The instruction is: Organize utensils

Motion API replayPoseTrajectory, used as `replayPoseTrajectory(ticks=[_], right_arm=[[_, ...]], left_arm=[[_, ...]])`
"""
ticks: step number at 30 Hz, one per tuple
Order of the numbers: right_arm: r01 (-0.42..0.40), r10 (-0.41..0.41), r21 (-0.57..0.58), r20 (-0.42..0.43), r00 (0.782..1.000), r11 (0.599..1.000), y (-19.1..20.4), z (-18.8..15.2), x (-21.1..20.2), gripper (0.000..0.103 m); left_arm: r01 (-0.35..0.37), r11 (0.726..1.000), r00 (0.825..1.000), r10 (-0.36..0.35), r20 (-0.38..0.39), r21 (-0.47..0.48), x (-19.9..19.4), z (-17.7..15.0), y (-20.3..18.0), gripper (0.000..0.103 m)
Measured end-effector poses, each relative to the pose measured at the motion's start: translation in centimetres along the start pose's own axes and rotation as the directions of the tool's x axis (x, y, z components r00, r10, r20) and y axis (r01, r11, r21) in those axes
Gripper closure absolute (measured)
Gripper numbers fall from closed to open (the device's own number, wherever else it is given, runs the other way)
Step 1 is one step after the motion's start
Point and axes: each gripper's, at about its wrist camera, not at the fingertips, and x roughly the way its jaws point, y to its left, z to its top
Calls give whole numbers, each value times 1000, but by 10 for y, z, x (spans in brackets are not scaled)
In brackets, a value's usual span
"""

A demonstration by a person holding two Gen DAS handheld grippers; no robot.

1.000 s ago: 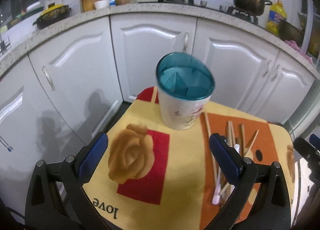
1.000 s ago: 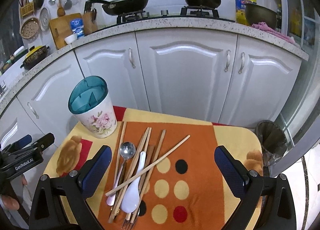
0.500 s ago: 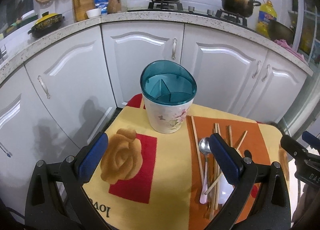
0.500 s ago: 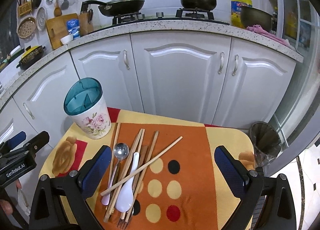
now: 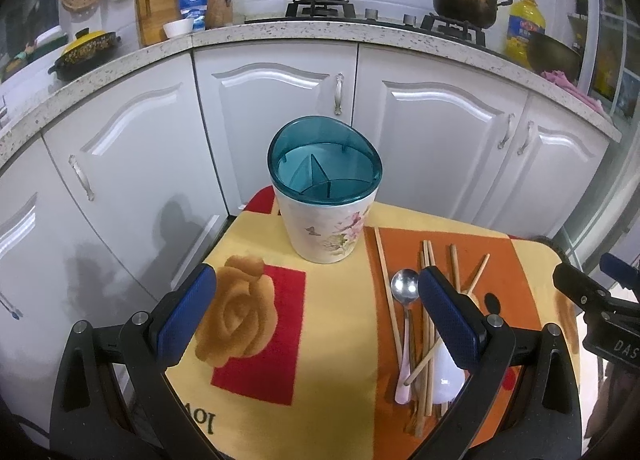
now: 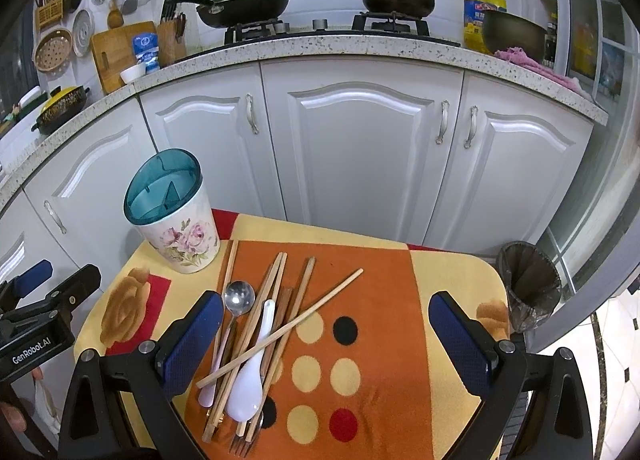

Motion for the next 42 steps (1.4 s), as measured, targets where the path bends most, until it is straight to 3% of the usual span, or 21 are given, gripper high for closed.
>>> replayPoseTrajectory(ticks=[42], right_arm=[[30, -30, -3, -77, 997, 1000, -13, -11, 25, 1]], left_arm=[[67, 998, 995, -66, -77, 5, 25, -11, -20, 1]])
